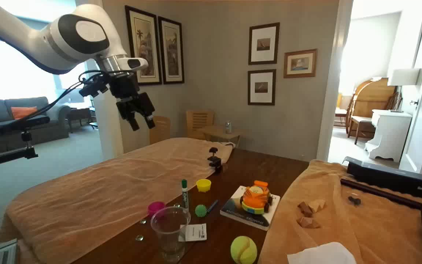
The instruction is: Put two pebbles in the pink bowl and one pebble in the yellow bowl
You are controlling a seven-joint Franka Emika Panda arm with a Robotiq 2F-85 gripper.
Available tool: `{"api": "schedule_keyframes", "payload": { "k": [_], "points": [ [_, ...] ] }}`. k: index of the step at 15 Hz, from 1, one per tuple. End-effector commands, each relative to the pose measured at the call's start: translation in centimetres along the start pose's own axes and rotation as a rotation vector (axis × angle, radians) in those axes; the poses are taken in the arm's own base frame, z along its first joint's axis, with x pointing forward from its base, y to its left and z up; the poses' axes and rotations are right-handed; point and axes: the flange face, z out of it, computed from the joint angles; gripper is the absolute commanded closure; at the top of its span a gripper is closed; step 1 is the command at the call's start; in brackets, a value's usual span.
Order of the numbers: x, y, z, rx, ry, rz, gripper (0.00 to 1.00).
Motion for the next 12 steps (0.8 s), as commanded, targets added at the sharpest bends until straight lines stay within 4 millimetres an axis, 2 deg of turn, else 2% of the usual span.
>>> {"api": "schedule_keyframes", "payload": {
  "k": [1, 5, 7, 12],
  "points": [
    [0.0, 0.0, 0.0, 0.000, -0.001, 0.000, 0.00],
    [0.0, 0.0, 0.0, 0.000, -0.001, 0.000, 0.00],
    [-0.4, 0.4, 1.5, 0.050, -0.041, 0.020, 0.00],
    [-4.7, 2.9, 7.3, 0.093, -0.196, 0.093, 0.00]
  ]
}}
